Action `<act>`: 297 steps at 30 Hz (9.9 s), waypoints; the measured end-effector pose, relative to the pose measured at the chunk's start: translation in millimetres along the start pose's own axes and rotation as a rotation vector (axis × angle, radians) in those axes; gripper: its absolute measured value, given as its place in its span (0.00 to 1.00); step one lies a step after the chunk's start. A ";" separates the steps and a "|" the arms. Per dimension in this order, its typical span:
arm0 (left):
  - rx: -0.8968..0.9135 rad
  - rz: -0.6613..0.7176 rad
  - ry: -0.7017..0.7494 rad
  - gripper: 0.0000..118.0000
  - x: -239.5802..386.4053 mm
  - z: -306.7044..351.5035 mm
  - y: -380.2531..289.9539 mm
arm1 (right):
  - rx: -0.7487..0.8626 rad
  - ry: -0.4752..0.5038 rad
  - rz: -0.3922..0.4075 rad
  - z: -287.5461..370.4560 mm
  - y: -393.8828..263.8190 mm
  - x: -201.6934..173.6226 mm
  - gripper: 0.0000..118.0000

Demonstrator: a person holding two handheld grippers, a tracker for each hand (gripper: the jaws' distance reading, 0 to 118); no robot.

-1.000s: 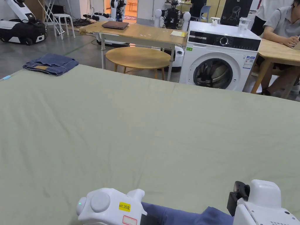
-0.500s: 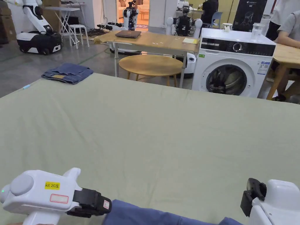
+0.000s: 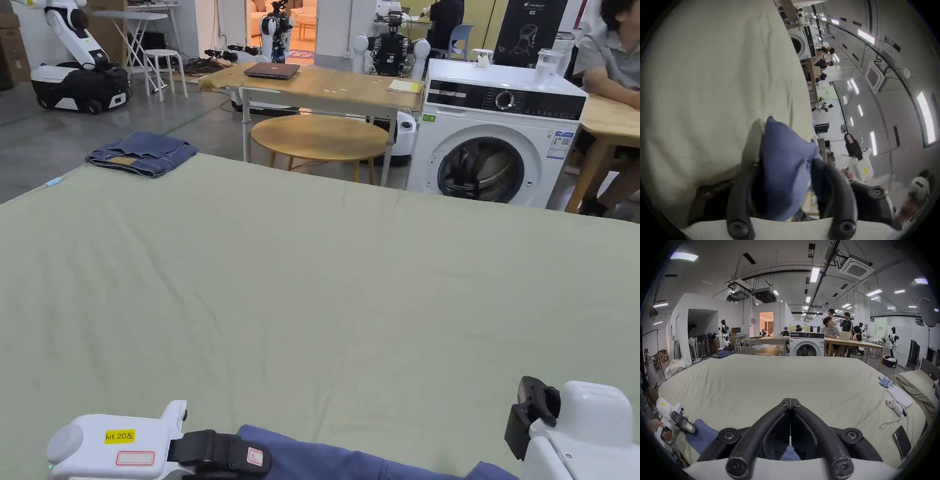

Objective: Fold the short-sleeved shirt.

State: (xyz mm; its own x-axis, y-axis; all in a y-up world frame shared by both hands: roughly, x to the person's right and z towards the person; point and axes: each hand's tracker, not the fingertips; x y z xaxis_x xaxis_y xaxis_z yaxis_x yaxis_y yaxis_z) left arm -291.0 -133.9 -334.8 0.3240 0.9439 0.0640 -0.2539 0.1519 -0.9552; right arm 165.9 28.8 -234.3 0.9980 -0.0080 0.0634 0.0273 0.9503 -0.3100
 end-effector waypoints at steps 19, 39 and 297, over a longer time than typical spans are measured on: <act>0.169 -0.173 0.392 0.02 127.3 83.9 -4.3 | -0.004 0.001 0.019 -0.3 5.0 3.7 0.00; -0.004 -0.350 0.574 0.02 245.9 -13.0 -21.6 | -0.019 0.015 0.011 -0.3 2.0 6.5 0.00; 0.868 -0.916 0.818 0.00 222.3 -75.7 -61.8 | 0.102 -0.027 -0.029 -27.1 16.9 -23.4 0.00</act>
State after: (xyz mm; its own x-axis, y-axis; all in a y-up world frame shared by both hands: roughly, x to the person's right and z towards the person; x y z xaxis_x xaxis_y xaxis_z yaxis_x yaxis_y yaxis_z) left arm -134.3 44.3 -283.4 0.9959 0.0535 0.0736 -0.0384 0.9804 -0.1933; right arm 144.5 36.6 -266.8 0.9949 -0.0293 0.0968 0.0491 0.9766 -0.2092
